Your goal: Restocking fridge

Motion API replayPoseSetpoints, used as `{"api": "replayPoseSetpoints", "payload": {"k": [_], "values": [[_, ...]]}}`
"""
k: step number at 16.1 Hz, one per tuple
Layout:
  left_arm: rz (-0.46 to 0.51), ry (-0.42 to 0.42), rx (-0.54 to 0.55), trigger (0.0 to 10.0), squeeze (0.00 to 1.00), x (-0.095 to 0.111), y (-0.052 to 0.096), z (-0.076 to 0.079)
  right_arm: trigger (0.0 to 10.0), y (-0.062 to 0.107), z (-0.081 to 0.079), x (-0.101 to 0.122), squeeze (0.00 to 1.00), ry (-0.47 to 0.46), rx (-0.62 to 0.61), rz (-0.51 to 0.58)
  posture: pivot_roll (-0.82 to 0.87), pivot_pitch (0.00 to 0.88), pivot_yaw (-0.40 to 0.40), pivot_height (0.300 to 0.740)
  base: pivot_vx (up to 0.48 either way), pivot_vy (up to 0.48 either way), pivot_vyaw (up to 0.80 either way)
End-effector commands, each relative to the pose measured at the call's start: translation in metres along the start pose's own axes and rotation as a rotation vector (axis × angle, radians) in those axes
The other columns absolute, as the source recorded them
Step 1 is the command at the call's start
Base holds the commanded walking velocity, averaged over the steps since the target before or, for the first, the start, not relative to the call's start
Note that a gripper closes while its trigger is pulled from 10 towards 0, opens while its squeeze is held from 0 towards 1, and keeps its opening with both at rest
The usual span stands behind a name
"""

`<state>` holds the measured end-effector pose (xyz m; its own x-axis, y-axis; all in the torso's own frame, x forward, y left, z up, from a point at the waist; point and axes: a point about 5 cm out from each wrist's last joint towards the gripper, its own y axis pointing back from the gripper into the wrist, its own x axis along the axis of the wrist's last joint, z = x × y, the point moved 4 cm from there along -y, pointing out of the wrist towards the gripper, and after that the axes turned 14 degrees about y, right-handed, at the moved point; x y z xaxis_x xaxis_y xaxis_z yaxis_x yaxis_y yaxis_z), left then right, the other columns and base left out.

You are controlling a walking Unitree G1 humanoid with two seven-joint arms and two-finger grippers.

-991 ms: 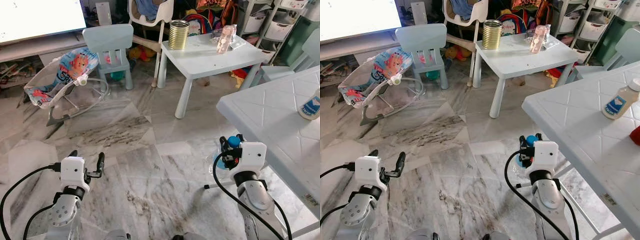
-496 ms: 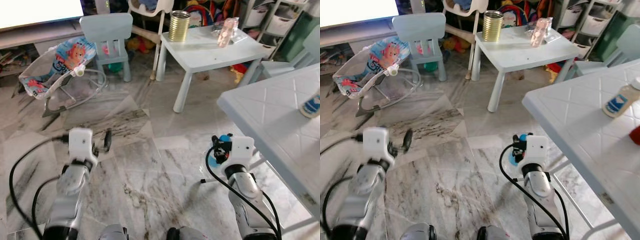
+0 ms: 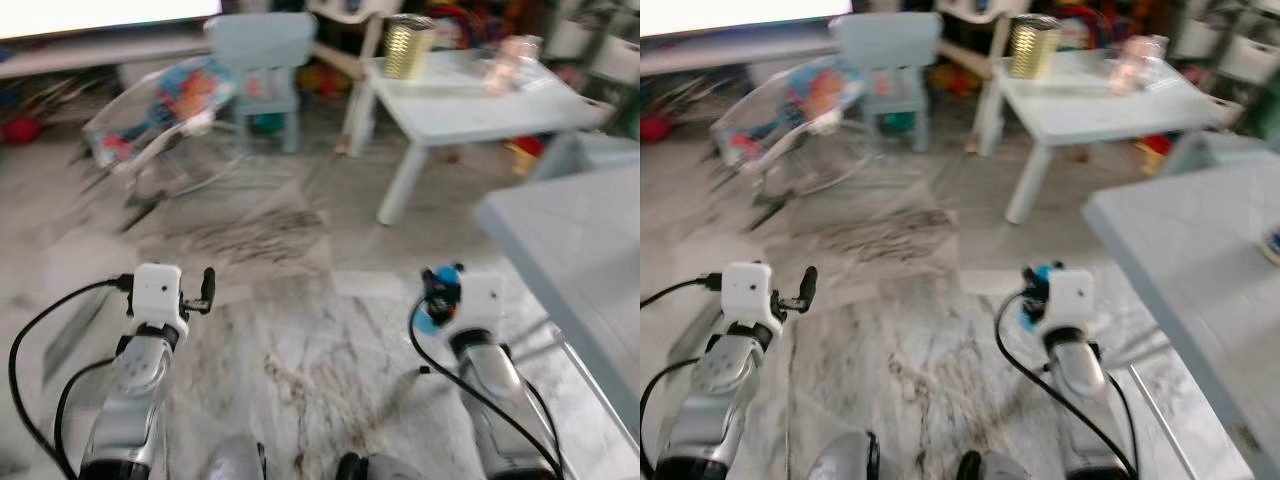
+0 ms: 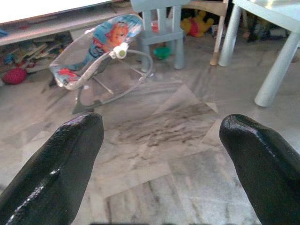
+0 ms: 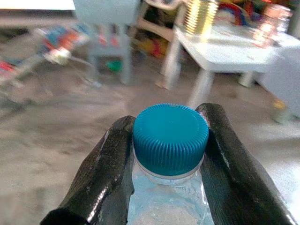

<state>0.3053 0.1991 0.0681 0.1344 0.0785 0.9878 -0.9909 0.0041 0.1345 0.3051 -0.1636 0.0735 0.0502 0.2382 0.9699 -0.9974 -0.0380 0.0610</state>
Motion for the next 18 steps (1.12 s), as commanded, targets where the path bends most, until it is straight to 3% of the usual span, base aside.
{"api": "replayPoseSetpoints", "payload": {"k": [1, 5, 6, 8, 10, 11, 13, 15, 16, 17, 18], "values": [[0.009, -0.032, 0.003, 10.0, 0.00, 0.004, -0.004, 0.001, 10.0, -0.003, 0.004, 0.004, 0.00, -0.025, -0.010, 0.015, 0.14, 0.105, -0.072, 0.740, 0.000, 0.000, 0.80], [-0.008, -0.043, 0.087, 10.0, 0.00, 0.008, -0.011, -0.009, 10.0, -0.017, 0.007, 0.010, 0.00, -0.035, -0.022, 0.027, 0.20, 0.103, -0.071, 0.740, 0.000, 0.000, 0.80], [-0.004, -0.059, 0.091, 10.0, 0.00, 0.017, -0.013, -0.009, 10.0, -0.022, 0.005, 0.021, 0.00, -0.033, -0.011, 0.059, 0.23, 0.124, -0.067, 0.740, 0.000, 0.000, 0.80], [0.012, -0.106, 0.027, 10.0, 0.00, 0.023, -0.014, 0.001, 10.0, -0.027, 0.007, 0.021, 0.00, -0.022, -0.017, 0.051, 0.21, 0.150, -0.072, 0.740, 0.000, 0.000, 0.80], [-0.037, -0.063, 0.040, 10.0, 0.00, 0.010, -0.014, -0.001, 10.0, -0.034, 0.005, 0.023, 0.00, -0.033, -0.002, 0.039, 0.15, 0.161, -0.070, 0.740, 0.000, 0.000, 0.80], [-0.036, -0.068, 0.026, 10.0, 0.00, 0.008, -0.015, 0.007, 10.0, -0.035, 0.005, 0.028, 0.00, -0.009, 0.015, 0.062, 0.13, 0.143, -0.066, 0.740, 0.000, 0.000, 0.80], [-0.032, -0.062, 0.006, 10.0, 0.00, 0.005, -0.016, 0.019, 10.0, -0.035, 0.014, 0.020, 0.00, -0.005, -0.007, 0.044, 0.12, 0.104, -0.049, 0.740, 0.000, 0.000, 0.80], [0.030, -0.067, -0.007, 10.0, 0.00, 0.017, -0.024, 0.025, 10.0, -0.037, 0.025, 0.017, 0.00, -0.017, -0.062, 0.044, 0.14, 0.070, -0.054, 0.740, 0.000, 0.000, 0.80], [0.058, -0.097, -0.004, 10.0, 0.00, 0.023, -0.025, 0.022, 10.0, -0.035, 0.030, 0.019, 0.00, -0.023, -0.084, 0.056, 0.14, 0.053, -0.049, 0.740, 0.000, 0.000, 0.80], [0.075, -0.126, 0.053, 10.0, 0.00, 0.030, -0.022, 0.004, 10.0, -0.027, 0.036, 0.021, 0.00, -0.023, -0.114, 0.073, 0.13, 0.045, -0.034, 0.740, 0.000, 0.000, 0.80], [0.035, -0.095, 0.115, 10.0, 0.00, 0.020, -0.015, -0.012, 10.0, -0.020, 0.036, 0.016, 0.00, -0.002, -0.108, 0.063, 0.12, 0.084, -0.042, 0.740, 0.000, 0.000, 0.80]]}}
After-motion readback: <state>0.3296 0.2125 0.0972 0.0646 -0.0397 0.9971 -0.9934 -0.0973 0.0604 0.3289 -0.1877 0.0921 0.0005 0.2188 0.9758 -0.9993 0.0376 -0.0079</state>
